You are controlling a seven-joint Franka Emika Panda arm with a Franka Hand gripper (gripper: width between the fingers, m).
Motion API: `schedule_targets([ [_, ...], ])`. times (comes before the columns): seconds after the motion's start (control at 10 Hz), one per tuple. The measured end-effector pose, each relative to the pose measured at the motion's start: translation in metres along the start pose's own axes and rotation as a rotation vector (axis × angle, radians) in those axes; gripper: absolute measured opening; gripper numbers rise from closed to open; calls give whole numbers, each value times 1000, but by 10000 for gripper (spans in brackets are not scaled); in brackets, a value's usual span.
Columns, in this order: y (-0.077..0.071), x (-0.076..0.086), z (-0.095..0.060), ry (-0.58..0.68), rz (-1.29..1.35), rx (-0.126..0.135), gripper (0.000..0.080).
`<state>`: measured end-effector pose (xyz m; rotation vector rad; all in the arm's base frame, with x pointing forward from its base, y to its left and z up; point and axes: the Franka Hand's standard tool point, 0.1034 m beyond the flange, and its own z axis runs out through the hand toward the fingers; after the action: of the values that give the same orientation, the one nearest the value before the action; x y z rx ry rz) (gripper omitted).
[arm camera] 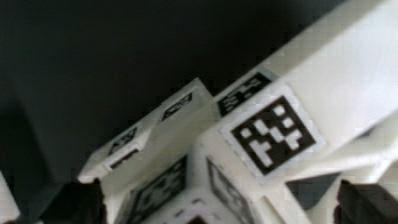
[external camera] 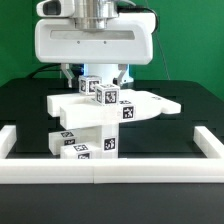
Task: Assemble chair
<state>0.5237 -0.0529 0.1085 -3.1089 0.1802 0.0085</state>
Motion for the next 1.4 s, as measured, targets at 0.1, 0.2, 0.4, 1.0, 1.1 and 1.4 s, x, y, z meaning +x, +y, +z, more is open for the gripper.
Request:
schedule_targets([
  [0.1,1,0,0,0,-63,0,649],
  [0.2,2,0,0,-1,-129,-1,649],
  [0.4,3,0,0,-3,-265,-7,649],
  [1.0,5,0,0,-4,-390,-9,453],
  [1.1,5,0,0,-4,-390,-9,264],
  [1.4,5,0,0,-4,-349,-8,268],
])
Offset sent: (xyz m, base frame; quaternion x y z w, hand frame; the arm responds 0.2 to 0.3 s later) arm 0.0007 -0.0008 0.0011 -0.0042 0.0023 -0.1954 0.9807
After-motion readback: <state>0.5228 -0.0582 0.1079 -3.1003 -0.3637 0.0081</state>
